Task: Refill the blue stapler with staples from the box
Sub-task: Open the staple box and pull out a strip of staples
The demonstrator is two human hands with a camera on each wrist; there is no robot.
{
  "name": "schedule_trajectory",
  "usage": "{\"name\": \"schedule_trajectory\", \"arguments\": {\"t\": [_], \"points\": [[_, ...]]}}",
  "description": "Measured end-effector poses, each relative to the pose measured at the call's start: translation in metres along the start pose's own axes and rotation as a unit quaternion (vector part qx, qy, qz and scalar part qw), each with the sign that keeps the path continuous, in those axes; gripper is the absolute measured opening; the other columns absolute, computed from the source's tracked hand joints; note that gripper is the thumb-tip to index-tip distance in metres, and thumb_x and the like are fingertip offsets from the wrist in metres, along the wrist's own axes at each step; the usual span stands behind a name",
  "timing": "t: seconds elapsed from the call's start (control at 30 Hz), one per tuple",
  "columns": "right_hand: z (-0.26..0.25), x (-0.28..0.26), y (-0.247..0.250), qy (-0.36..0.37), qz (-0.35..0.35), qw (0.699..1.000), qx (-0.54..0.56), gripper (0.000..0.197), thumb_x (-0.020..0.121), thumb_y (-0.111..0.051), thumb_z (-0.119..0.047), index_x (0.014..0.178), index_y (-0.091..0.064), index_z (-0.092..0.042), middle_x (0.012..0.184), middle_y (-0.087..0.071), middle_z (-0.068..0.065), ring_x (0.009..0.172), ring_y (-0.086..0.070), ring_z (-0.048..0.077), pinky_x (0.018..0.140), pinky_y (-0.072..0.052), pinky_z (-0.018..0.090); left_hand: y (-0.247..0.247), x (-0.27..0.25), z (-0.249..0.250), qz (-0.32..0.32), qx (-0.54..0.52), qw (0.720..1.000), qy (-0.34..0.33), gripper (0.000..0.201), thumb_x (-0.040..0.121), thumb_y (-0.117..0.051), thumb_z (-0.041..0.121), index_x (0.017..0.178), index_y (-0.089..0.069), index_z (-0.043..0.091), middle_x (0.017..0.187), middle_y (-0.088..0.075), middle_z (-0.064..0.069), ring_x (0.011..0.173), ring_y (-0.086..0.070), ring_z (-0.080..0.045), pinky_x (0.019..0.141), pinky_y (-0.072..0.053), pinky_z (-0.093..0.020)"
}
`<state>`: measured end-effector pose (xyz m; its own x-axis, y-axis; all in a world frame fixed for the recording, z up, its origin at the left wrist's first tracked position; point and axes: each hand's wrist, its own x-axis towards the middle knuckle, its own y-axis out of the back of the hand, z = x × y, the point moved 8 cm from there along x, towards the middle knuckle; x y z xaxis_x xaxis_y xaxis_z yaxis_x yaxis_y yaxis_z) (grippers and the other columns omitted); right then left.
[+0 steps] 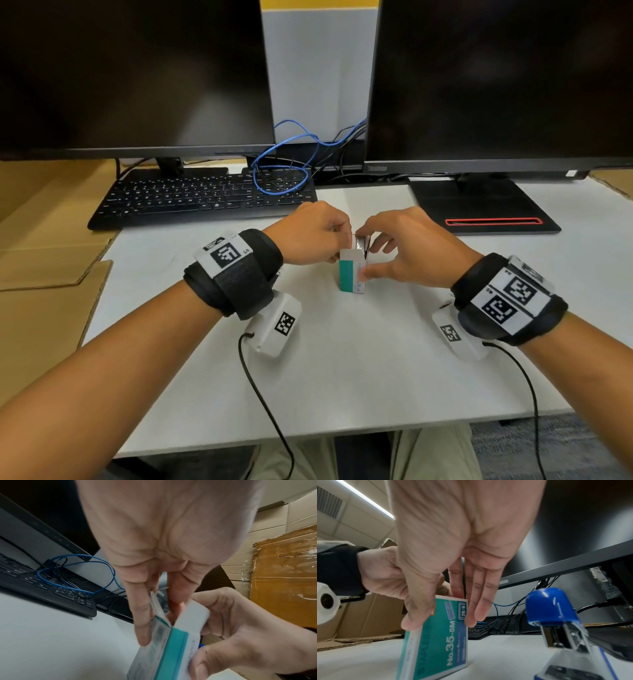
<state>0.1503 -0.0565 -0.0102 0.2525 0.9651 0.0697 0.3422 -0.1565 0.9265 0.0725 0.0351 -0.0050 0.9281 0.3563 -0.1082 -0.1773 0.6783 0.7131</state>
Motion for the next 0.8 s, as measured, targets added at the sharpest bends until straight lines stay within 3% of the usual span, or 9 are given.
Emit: {"name": "schedule_trajectory", "arguments": {"t": [0.1,0.2,0.33,0.47,0.53,0.67,0.8], "points": [[-0.002,0.000,0.003,0.002,0.012,1.000,-0.001,0.056,0.071,-0.083,-0.048,0.115,-0.066,-0.018,0.109,-0.069,0.000,0.088,-0.067,0.013,0.078,-0.061,0.028,0.002,-0.001,0.002,0.027,0.071,0.997,-0.018,0.016,0.084,-0.065,0.019,0.096,-0.069,0.008,0.102,-0.070,-0.005,0.087,-0.064,-0.018,0.078,-0.057,-0.031],[-0.001,0.001,0.006,0.008,0.026,1.000,0.006,0.059,0.062,-0.087,-0.051,0.109,-0.067,-0.021,0.105,-0.067,-0.006,0.087,-0.066,0.009,0.074,-0.059,0.027,0.000,-0.003,0.002,0.036,0.131,0.990,-0.025,0.030,0.078,-0.072,0.027,0.104,-0.069,0.014,0.090,-0.059,0.006,0.079,-0.051,-0.009,0.063,-0.039,-0.016],[-0.004,0.002,0.012,0.026,0.031,0.999,0.035,0.066,0.054,-0.087,-0.058,0.108,-0.066,-0.025,0.104,-0.064,-0.012,0.089,-0.064,0.008,0.069,-0.049,0.015,0.000,-0.003,0.002,0.049,0.156,0.986,-0.036,0.037,0.074,-0.073,0.034,0.107,-0.068,0.016,0.091,-0.059,0.005,0.083,-0.049,-0.013,0.060,-0.034,-0.017],[-0.009,-0.001,0.015,0.046,0.022,0.996,0.079,0.057,0.059,-0.087,-0.052,0.106,-0.063,-0.030,0.100,-0.065,-0.015,0.088,-0.063,0.008,0.064,-0.060,0.029,0.002,-0.003,0.002,0.056,0.163,0.984,-0.043,0.038,0.075,-0.073,0.038,0.107,-0.069,0.018,0.080,-0.053,0.012,0.075,-0.046,-0.008,0.057,-0.031,-0.017],[-0.011,-0.003,0.015,0.056,0.010,0.993,0.099,0.052,0.064,-0.088,-0.046,0.106,-0.061,-0.031,0.099,-0.065,-0.014,0.088,-0.064,0.009,0.063,-0.060,0.032,0.002,-0.004,0.000,0.057,0.168,0.983,-0.044,0.038,0.075,-0.073,0.039,0.106,-0.069,0.019,0.077,-0.050,0.014,0.076,-0.045,-0.011,0.057,-0.030,-0.017],[-0.010,-0.002,0.020,0.066,0.026,0.988,0.141,0.028,0.079,-0.078,-0.039,0.100,-0.064,-0.026,0.093,-0.070,-0.008,0.084,-0.068,0.011,0.065,-0.061,0.031,0.001,-0.003,-0.001,0.060,0.165,0.983,-0.054,0.042,0.073,-0.074,0.046,0.105,-0.067,0.020,0.090,-0.059,0.007,0.086,-0.048,-0.015,0.062,-0.033,-0.019],[-0.006,0.006,0.014,0.044,0.049,0.985,0.159,0.016,0.084,-0.076,-0.028,0.090,-0.066,-0.017,0.080,-0.073,-0.003,0.071,-0.069,0.009,0.061,-0.058,0.022,0.002,-0.005,0.004,0.057,0.165,0.983,-0.062,0.039,0.075,-0.074,0.039,0.107,-0.068,0.017,0.081,-0.053,0.013,0.073,-0.047,-0.006,0.059,-0.031,-0.014]]}}
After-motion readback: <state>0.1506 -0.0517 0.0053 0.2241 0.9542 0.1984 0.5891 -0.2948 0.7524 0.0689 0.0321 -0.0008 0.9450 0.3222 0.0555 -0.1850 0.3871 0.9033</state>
